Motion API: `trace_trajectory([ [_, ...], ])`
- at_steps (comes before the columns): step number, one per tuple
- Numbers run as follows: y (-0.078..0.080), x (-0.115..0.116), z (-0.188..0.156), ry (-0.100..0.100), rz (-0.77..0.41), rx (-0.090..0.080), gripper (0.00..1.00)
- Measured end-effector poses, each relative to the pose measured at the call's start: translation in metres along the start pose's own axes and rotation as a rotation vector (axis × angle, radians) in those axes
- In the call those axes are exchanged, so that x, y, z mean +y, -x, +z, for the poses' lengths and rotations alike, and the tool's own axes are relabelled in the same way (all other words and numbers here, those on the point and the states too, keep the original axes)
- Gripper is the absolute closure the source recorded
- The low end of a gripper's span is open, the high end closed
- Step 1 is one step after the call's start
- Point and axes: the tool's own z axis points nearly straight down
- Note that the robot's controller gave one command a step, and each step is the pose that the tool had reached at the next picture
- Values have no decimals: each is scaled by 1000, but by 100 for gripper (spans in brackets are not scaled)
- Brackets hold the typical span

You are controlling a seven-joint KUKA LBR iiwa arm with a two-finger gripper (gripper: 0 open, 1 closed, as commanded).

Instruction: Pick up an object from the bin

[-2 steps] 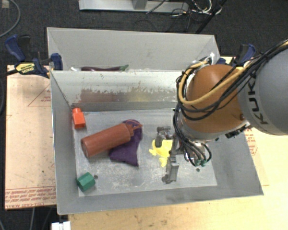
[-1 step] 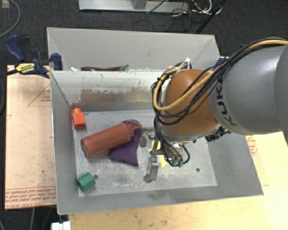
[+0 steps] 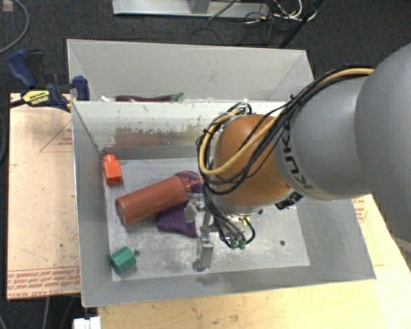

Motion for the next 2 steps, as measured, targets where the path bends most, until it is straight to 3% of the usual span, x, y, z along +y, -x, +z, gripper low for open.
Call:
trace_trajectory([
  [1,5,4,14,-2,-229,2,0],
  [2,34,14,26,-1,-252,-3,0],
])
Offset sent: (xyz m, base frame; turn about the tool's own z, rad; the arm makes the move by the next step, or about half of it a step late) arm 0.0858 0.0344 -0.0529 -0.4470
